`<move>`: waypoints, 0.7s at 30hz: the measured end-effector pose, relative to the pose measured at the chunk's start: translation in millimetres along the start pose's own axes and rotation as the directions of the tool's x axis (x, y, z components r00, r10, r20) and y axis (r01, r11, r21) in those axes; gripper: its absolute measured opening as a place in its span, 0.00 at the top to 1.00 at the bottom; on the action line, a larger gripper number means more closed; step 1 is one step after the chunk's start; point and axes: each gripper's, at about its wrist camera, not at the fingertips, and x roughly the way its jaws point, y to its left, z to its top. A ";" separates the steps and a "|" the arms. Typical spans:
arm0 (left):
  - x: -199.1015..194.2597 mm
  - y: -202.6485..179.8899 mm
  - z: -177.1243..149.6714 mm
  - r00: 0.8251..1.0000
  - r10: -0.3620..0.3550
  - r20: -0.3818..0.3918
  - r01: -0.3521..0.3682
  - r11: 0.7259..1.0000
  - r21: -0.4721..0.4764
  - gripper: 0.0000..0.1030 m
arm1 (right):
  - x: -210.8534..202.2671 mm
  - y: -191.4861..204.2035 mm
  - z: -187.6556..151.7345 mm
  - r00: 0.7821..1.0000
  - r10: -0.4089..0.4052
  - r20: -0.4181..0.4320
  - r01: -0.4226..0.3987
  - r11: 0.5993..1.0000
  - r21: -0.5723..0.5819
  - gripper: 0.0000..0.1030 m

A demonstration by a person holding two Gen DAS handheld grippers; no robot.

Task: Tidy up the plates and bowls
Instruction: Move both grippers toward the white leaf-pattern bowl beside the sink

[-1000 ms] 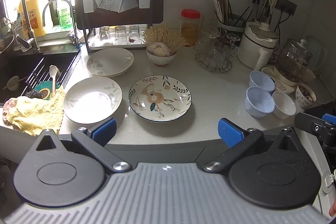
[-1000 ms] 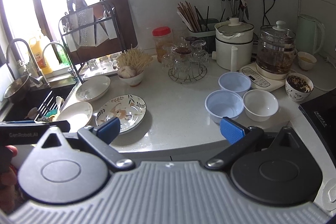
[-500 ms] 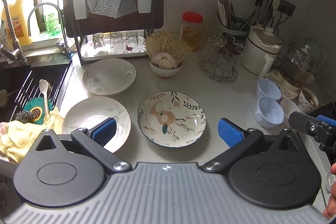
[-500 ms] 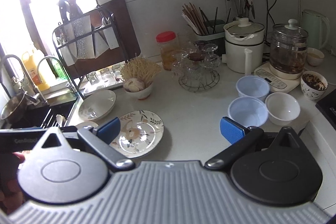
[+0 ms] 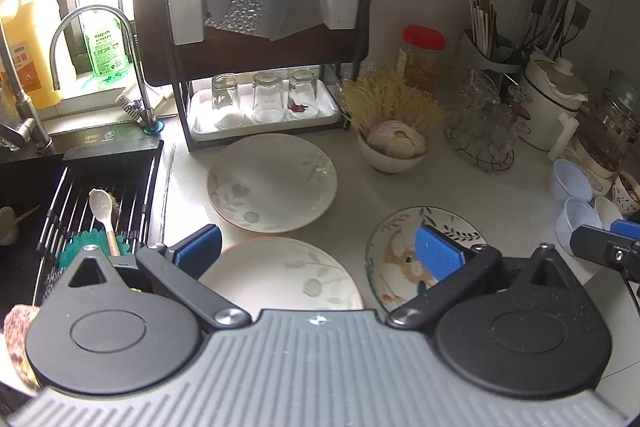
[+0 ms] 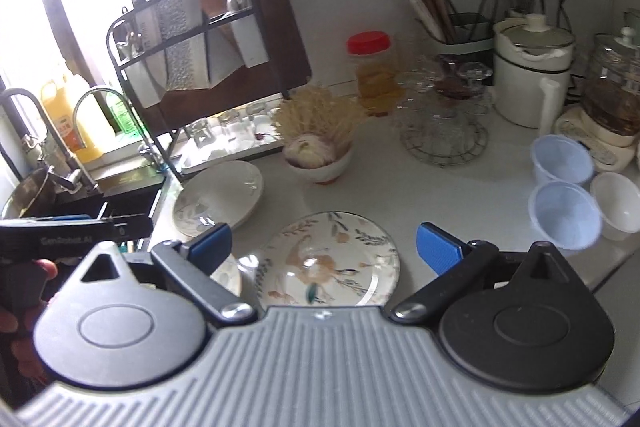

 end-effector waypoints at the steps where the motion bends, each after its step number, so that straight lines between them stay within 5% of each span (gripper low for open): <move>1: 5.8 11.0 2.0 1.000 -0.012 -0.004 0.012 1.000 0.000 0.00 | 7.1 7.3 1.7 1.000 0.011 0.002 -0.011 1.000 -0.005 0.03; 9: 50.0 82.6 19.5 0.994 -0.089 -0.069 0.089 0.996 0.002 0.00 | 62.1 56.9 3.5 0.994 0.079 -0.080 -0.079 0.997 -0.001 0.11; 15: 81.2 119.8 22.2 0.984 -0.124 -0.127 0.128 0.991 0.025 0.00 | 90.8 83.7 -10.0 0.960 0.164 -0.226 -0.167 0.986 0.007 0.21; 21: 111.7 149.4 15.5 0.963 -0.166 -0.213 0.162 0.986 -0.035 0.00 | 116.6 97.4 -29.0 0.915 0.168 -0.368 -0.158 0.986 0.057 0.27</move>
